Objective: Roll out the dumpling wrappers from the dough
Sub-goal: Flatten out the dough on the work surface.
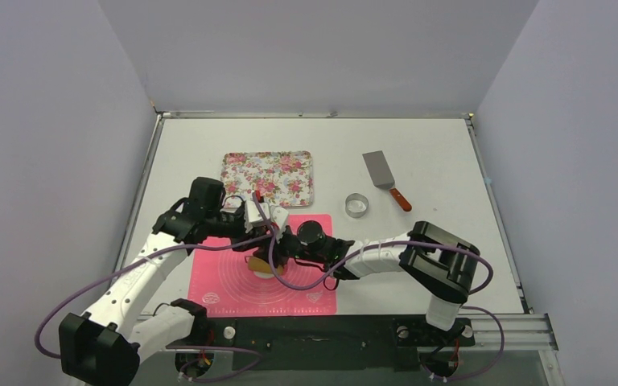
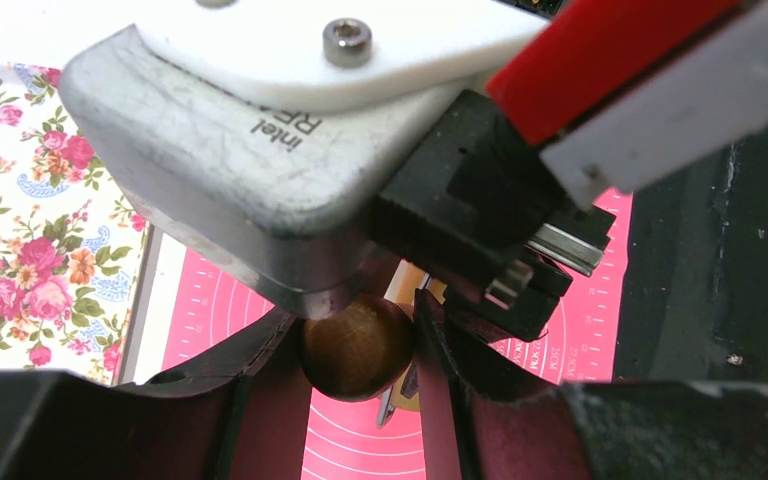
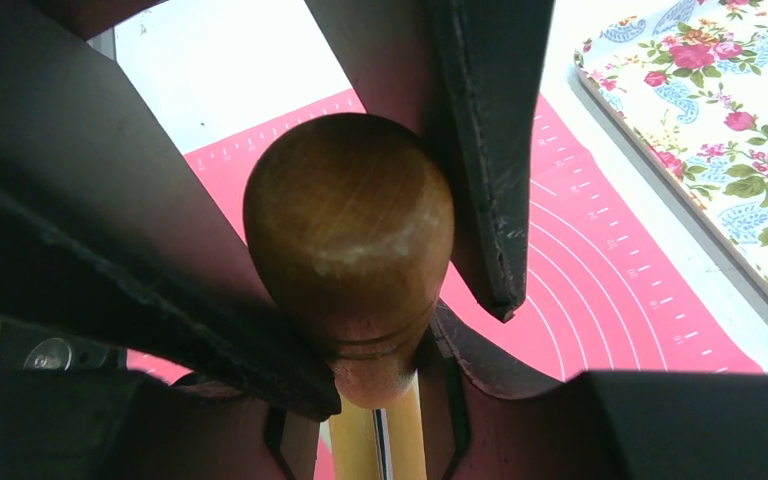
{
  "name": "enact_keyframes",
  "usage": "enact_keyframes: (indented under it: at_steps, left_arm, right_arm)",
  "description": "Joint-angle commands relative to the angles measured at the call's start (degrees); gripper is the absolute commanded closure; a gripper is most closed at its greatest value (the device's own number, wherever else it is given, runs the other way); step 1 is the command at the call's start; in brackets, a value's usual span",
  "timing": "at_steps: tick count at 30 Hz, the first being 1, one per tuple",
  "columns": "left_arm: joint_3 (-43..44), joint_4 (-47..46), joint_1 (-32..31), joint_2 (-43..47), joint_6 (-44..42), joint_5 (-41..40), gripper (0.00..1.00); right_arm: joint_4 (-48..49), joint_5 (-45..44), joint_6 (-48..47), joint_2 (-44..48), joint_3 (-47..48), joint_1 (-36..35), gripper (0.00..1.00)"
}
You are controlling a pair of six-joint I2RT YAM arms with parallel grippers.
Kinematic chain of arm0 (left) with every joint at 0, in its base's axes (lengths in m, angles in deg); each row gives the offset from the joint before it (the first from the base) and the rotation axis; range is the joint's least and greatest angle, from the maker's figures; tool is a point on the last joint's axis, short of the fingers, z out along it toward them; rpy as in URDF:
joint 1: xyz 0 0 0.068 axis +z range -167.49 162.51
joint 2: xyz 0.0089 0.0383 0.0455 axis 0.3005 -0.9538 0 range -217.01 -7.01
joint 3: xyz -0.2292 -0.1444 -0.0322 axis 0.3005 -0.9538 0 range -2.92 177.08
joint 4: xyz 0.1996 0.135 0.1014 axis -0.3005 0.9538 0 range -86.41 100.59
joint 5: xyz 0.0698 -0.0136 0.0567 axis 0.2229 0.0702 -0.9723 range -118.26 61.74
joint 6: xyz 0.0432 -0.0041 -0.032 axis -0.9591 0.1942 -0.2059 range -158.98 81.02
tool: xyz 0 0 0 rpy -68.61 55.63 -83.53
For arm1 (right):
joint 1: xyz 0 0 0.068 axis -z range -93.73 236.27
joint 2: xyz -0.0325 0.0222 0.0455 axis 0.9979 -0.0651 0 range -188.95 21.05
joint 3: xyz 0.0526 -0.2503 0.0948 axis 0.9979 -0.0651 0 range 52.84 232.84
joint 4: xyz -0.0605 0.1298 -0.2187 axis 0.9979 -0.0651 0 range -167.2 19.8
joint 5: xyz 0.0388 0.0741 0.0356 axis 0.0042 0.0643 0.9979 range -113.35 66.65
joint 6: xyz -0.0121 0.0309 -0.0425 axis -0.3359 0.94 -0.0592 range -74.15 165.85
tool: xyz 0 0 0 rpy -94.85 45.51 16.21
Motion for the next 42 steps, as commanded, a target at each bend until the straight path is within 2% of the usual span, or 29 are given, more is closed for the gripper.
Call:
enact_keyframes:
  at_steps: [1, 23, 31, 36, 39, 42]
  left_arm:
    - [-1.17, 14.36, -3.48, -0.1, -4.63, 5.72, 1.0]
    - [1.21, 16.46, -3.58, 0.52, -5.37, 4.86, 1.0]
    - [8.1, 17.36, -3.58, 0.28, -1.53, 0.89, 1.0]
    - [13.47, 19.9, -3.6, 0.46, 0.97, 1.84, 1.0]
    - [15.01, 18.21, -3.58, 0.07, 3.71, 2.18, 1.0]
    - [13.87, 12.08, -3.62, -0.68, 6.24, 0.64, 1.0]
  right_arm:
    - [-9.56, 3.42, 10.31, -0.87, -1.03, -1.67, 1.0]
    - [-11.58, 1.9, 9.4, 0.9, 0.77, -2.52, 1.0]
    - [-17.35, -0.11, 4.25, 5.94, 5.87, -1.09, 1.0]
    - [-18.81, -1.07, 1.63, 9.84, 8.47, -0.5, 1.0]
    - [-18.56, -1.96, -0.01, 10.97, 9.93, 0.59, 1.0]
    - [-17.66, -2.63, -0.89, 8.91, 10.71, 2.37, 1.0]
